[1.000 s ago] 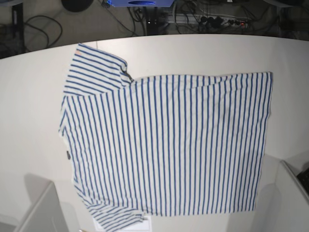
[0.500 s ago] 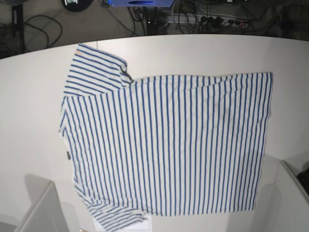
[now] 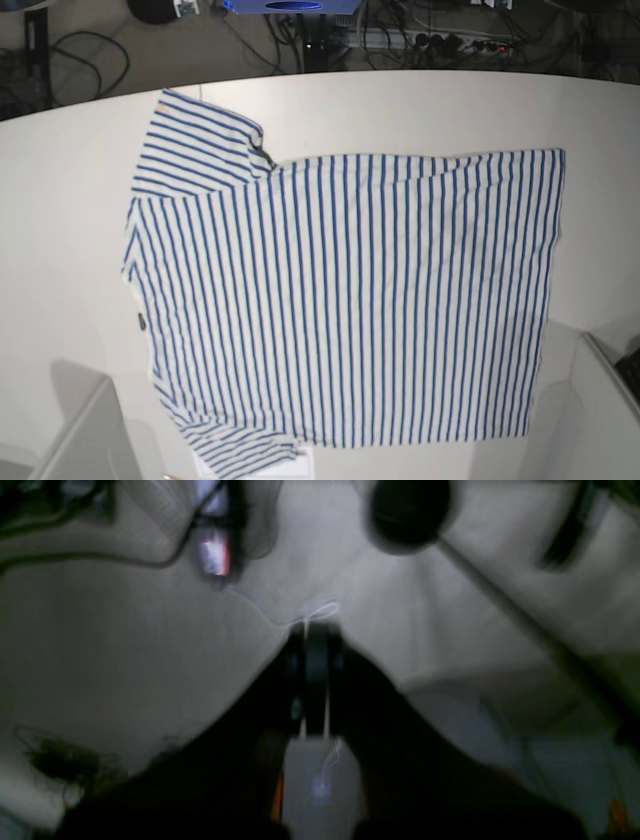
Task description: Fold the T-shirt properly
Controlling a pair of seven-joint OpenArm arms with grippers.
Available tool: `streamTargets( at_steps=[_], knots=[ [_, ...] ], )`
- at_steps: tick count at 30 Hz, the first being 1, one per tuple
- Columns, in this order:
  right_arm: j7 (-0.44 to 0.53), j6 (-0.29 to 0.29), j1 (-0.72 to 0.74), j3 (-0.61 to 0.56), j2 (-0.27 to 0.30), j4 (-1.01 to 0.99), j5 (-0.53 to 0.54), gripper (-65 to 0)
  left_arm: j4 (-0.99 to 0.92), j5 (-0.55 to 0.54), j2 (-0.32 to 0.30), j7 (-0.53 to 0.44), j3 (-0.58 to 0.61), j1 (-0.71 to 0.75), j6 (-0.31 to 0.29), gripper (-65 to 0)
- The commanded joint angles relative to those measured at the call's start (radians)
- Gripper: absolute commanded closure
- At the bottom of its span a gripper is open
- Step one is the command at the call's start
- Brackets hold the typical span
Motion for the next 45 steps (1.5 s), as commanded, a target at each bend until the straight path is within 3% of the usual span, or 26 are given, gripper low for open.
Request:
streamTargets(
  at_steps=[1, 5, 8, 13, 16, 22, 26, 29, 34, 38, 41, 45],
  knots=[
    [0.019, -0.006, 0.007, -0.015, 0.008, -0.073, -0.007, 0.0, -0.062, 0.001, -0.004, -0.018, 0.029, -0.022, -0.002, 0.0],
    [0.136, -0.006, 0.186, -0.071, -0.012, -0.456, -0.002, 0.0, -0.429, 0.001, 0.001, -0.022, 0.14, -0.233, -0.002, 0.0],
    [0.328, -0.006, 0.324, -0.076, -0.029, -0.772, -0.002, 0.0, -0.711, 0.001, 0.03, -0.068, 0.241, -0.384, -0.002, 0.0],
    [0.7, -0.006, 0.522, -0.082, -0.053, -1.251, -0.007, 0.0, -1.168, 0.0, 0.122, -0.409, 0.373, -0.549, -0.004, 0.0],
    [0.8, -0.006, 0.536, -0.082, -0.052, -1.3, -0.007, 0.0, -1.245, -0.005, 0.148, -0.48, 0.414, -0.576, -0.002, 0.0],
    [0.716, -0.006, 0.506, -0.074, -0.05, -1.26, -0.004, 0.0, -1.055, -0.01, 0.145, -0.472, 0.417, -0.48, -0.002, 0.0],
    [0.614, -0.006, 0.38, -0.074, -0.036, -1.084, -0.004, 0.0, -0.846, -0.011, 0.082, -0.452, 0.414, -0.362, -0.001, 0.0],
    [0.501, -0.006, 0.214, -0.073, -0.033, -0.783, -0.002, 0.0, -0.64, -0.011, 0.039, -0.365, 0.347, -0.252, 0.03, 0.0],
    [0.214, -0.007, -0.073, -0.071, -0.007, -0.091, -0.002, 0.0, -0.157, 0.0, -0.028, -0.256, 0.14, 0.003, 0.125, 0.0],
    [0.048, -0.007, -0.191, -0.005, -0.012, 0.313, -0.007, 0.0, 0.25, 0.0, -0.074, -0.182, -0.011, 0.179, 0.16, 0.0],
    [-0.009, -0.007, -0.24, 0.065, -0.015, 0.515, -0.007, 0.0, 0.494, 0.0, -0.07, -0.157, -0.144, 0.294, 0.16, 0.0],
    [0.044, -0.007, -0.245, 0.134, -0.015, 0.678, -0.002, 0.0, 0.673, 0.0, -0.056, -0.17, -0.302, 0.34, 0.16, 0.0]
  ],
)
